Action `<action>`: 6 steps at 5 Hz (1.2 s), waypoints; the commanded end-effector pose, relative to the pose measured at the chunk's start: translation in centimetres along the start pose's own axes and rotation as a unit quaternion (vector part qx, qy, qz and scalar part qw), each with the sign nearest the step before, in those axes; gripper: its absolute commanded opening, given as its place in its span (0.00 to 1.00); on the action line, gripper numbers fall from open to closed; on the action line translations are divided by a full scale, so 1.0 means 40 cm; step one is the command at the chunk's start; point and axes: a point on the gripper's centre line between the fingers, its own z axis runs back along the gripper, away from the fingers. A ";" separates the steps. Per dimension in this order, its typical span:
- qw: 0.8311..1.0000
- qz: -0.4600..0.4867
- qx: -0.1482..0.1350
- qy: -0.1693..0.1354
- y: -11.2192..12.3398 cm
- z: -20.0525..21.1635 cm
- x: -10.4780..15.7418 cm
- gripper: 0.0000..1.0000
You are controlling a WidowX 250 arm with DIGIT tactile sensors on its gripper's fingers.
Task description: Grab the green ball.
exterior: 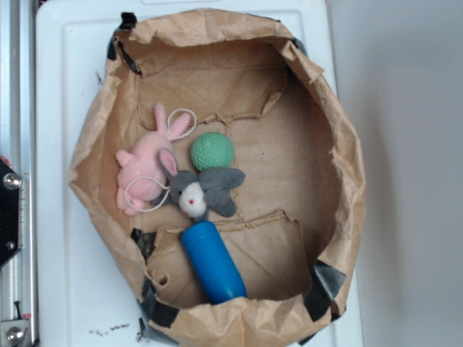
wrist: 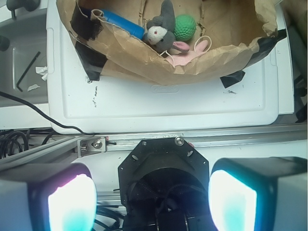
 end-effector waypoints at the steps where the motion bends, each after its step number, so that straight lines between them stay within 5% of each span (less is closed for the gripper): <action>1: 1.000 0.000 0.000 0.000 0.000 0.000 0.000 1.00; 4: 0.994 0.111 0.016 0.003 0.204 -0.112 0.159 1.00; 6: 0.994 0.112 0.011 -0.003 0.237 -0.125 0.221 1.00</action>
